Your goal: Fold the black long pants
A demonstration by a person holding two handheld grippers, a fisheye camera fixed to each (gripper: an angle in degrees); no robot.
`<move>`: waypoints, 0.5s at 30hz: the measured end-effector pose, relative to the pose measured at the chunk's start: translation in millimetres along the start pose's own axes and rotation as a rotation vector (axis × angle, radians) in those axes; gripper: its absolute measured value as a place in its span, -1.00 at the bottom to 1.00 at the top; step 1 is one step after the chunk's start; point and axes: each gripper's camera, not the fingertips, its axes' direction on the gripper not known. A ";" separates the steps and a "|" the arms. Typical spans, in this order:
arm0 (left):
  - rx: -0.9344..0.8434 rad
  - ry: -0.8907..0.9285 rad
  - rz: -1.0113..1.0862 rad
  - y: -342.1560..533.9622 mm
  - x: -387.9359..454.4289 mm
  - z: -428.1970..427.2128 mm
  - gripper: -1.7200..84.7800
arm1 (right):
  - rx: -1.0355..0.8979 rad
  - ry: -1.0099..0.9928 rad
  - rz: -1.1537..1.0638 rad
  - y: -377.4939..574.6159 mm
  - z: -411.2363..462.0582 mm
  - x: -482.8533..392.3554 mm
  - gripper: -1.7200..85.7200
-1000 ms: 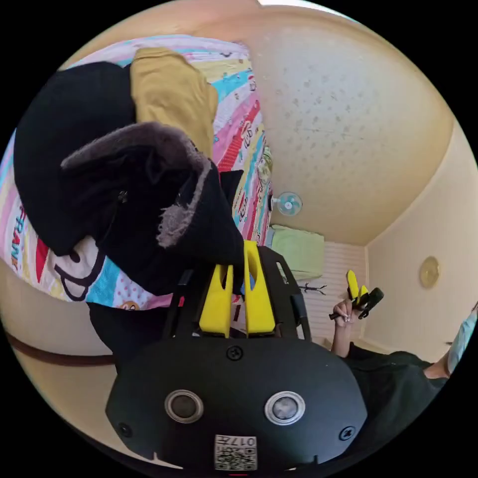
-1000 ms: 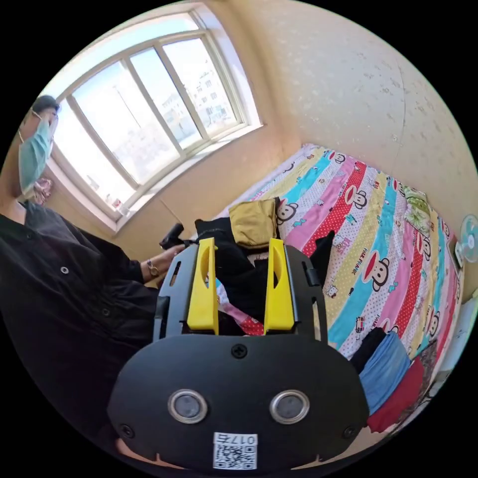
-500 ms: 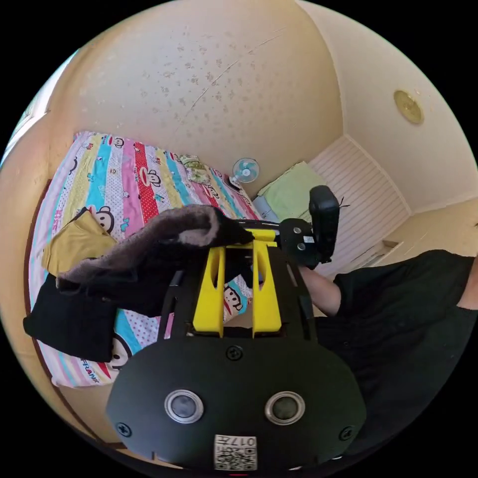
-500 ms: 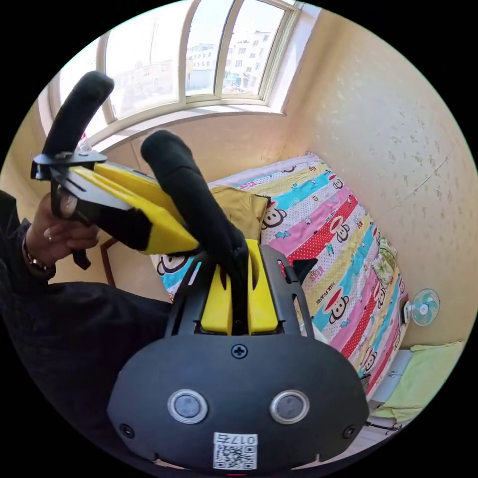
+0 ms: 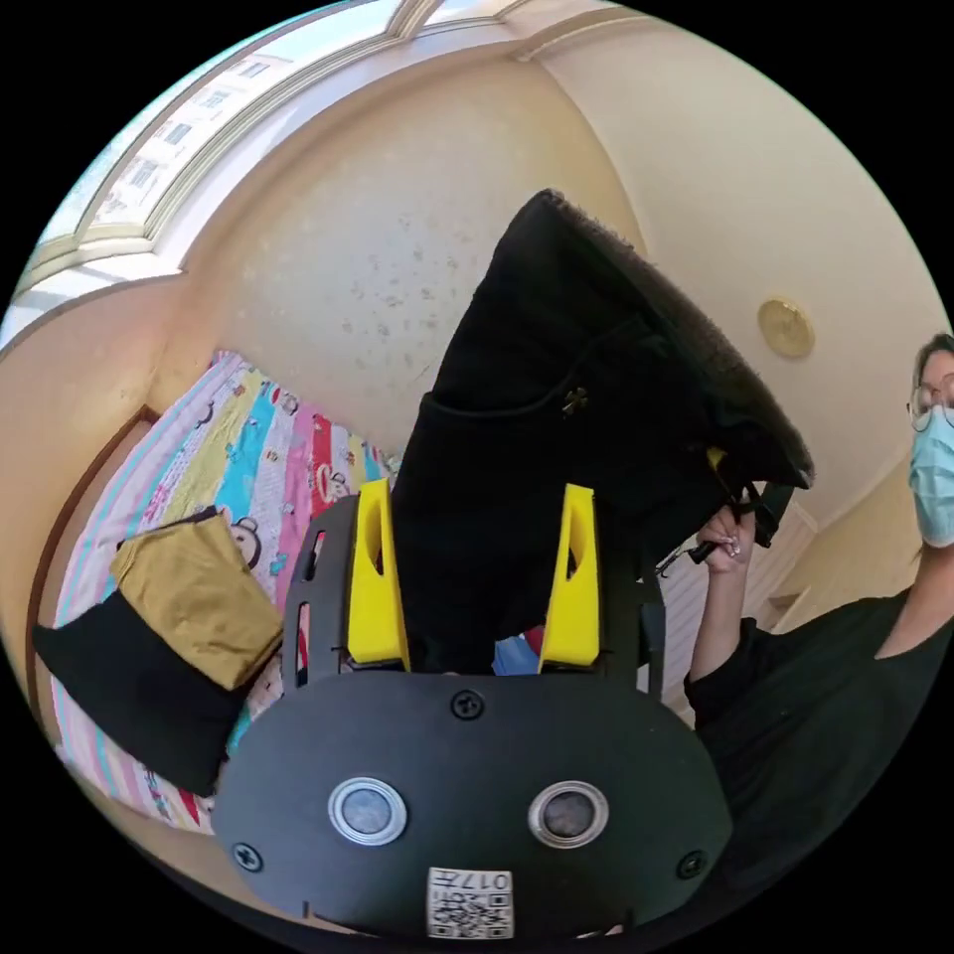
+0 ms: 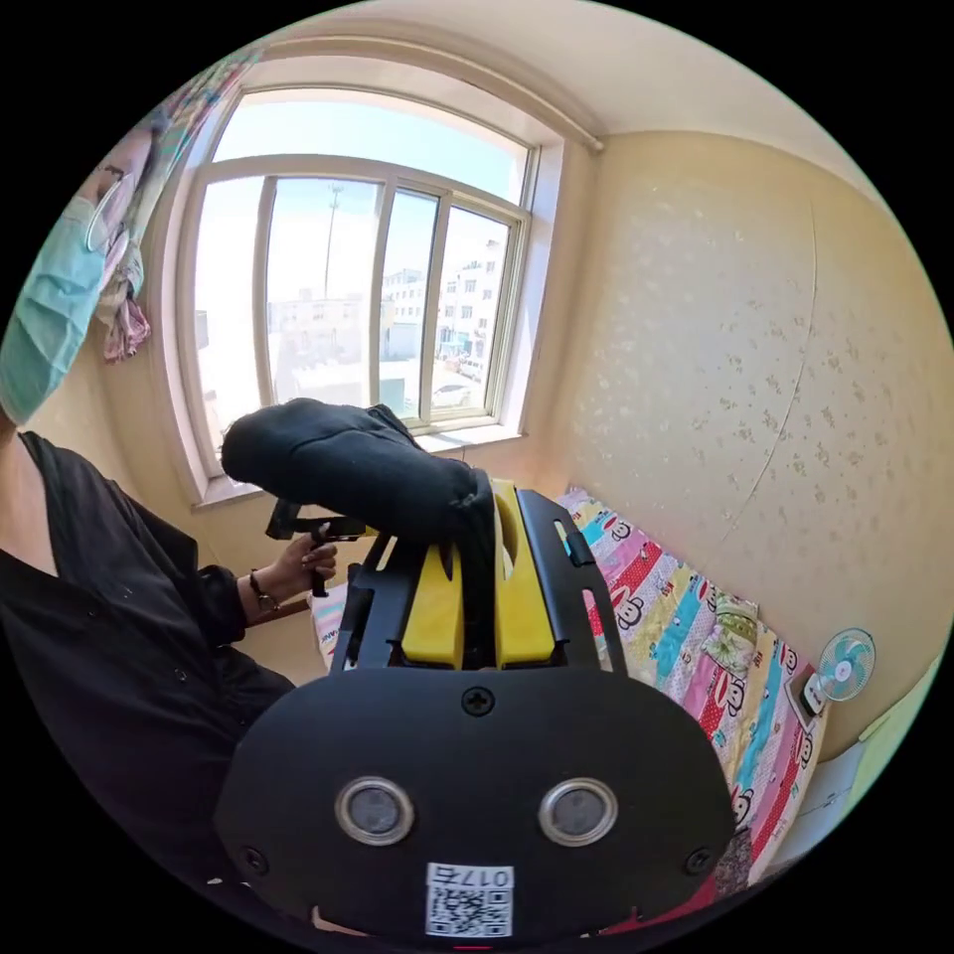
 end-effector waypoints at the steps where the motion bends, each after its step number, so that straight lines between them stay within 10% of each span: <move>1: 0.024 0.032 0.091 -16.9 24.2 10.4 -0.45 | 0.041 0.002 -0.011 -5.4 -30.7 5.6 -0.84; 15: 0.371 0.403 0.493 -85.9 260.9 19.9 -0.76 | 0.481 -0.050 0.073 -29.6 -299.8 149.1 -0.83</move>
